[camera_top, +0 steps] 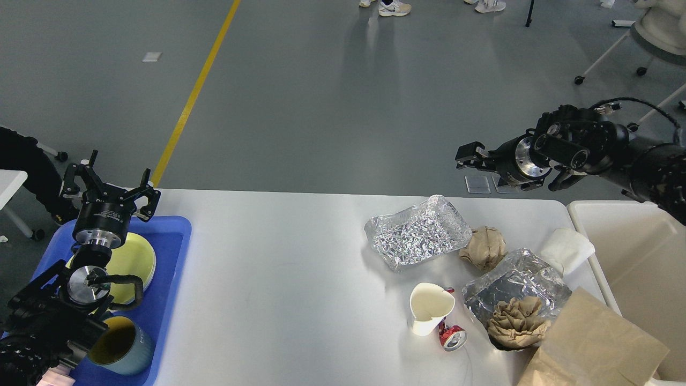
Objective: Tidy desktop
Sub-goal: 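Lower the right gripper onto the white paper cup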
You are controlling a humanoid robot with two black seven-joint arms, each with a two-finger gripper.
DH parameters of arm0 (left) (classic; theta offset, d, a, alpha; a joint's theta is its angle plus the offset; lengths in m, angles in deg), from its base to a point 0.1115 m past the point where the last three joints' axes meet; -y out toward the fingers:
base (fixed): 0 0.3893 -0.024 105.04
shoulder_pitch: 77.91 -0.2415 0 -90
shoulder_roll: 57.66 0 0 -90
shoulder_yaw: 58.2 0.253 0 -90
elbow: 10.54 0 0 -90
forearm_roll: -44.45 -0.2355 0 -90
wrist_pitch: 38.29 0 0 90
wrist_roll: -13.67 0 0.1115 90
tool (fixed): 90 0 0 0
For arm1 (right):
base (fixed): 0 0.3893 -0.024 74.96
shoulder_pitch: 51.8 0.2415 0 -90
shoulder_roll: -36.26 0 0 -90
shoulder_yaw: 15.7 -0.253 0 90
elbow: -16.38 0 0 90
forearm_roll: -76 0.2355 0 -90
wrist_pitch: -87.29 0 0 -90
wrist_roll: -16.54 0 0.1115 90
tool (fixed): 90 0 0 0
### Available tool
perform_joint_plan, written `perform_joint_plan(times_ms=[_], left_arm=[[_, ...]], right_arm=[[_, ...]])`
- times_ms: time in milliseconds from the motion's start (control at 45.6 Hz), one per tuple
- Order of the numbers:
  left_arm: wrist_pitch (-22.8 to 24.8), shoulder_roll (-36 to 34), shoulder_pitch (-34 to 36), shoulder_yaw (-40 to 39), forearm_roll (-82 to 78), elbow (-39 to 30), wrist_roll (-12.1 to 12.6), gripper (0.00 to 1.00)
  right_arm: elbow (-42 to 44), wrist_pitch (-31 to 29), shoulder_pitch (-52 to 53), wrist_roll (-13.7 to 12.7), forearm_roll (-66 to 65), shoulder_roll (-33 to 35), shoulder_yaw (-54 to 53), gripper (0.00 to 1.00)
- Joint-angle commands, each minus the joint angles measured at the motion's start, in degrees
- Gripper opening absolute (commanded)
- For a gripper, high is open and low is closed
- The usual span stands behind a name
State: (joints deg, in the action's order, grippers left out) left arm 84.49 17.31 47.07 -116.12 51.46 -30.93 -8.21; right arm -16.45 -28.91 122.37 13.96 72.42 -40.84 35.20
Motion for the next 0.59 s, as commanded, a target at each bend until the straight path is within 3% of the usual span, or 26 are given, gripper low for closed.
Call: perform_joint_plan(times_ms=[0,175,570], left_arm=[[0.0,0.1,0.0,0.0,0.0,0.0,0.0,0.97],[0.0,0.0,0.0,0.0,0.0,0.0,0.0,0.97],[0.0,0.0,0.0,0.0,0.0,0.0,0.0,0.97]], right_arm=[[-4.2,-3.5,3.4,-0.1,0.1,-0.2,3.6,1.00],[-12.8,-13.5,10.1,0.0,0.2,1.7,4.5,1.00],[-30.8,-26.5,28.6,0.0,1.6,2.6,8.2,1.00]])
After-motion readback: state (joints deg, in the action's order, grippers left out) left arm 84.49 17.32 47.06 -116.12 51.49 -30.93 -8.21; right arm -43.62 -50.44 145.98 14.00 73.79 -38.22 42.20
